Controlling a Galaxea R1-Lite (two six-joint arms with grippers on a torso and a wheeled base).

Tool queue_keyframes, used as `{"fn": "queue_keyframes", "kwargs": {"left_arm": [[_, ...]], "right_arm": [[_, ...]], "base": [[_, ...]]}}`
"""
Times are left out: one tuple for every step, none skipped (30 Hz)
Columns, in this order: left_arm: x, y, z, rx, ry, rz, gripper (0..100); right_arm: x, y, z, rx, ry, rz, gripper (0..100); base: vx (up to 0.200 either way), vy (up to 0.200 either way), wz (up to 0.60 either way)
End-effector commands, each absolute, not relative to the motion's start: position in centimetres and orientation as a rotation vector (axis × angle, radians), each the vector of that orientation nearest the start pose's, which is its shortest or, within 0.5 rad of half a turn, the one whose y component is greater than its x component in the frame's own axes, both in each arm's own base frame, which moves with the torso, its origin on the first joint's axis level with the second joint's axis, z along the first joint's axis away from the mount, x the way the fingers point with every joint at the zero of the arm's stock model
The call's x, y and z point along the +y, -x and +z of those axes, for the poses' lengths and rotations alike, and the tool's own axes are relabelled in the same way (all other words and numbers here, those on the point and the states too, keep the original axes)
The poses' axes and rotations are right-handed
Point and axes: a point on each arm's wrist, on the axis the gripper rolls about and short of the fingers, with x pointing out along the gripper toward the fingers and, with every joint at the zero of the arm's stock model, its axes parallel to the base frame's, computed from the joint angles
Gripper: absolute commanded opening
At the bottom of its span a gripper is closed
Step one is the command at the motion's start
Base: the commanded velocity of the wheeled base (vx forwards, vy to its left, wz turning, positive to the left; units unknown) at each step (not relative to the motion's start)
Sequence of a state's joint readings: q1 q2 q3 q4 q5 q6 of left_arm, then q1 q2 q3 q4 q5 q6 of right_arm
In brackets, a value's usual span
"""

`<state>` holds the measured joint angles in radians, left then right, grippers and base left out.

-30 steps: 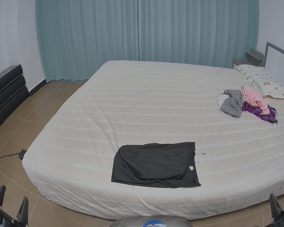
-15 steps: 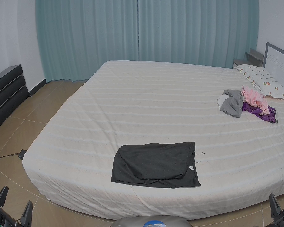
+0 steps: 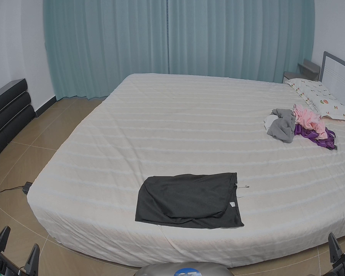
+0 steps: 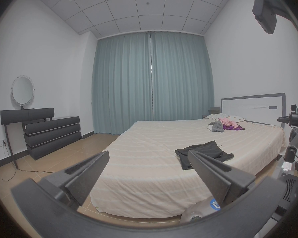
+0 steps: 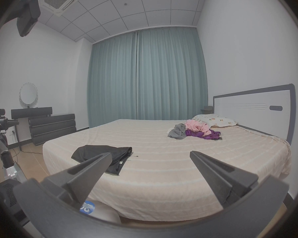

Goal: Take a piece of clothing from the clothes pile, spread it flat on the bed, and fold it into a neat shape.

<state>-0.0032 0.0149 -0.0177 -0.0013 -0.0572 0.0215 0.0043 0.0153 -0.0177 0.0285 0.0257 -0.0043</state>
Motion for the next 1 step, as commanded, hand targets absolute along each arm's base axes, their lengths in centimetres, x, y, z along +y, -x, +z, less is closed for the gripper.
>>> {"fn": "queue_keyframes", "kwargs": {"left_arm": [[-0.12, 2.23, 7.58, 0.006, -0.02, -0.06, 100]], "right_arm": [[0.04, 2.34, 7.54, 0.018, 0.0, 0.028, 100]], "base": [[0.0, 0.0, 0.0]]}}
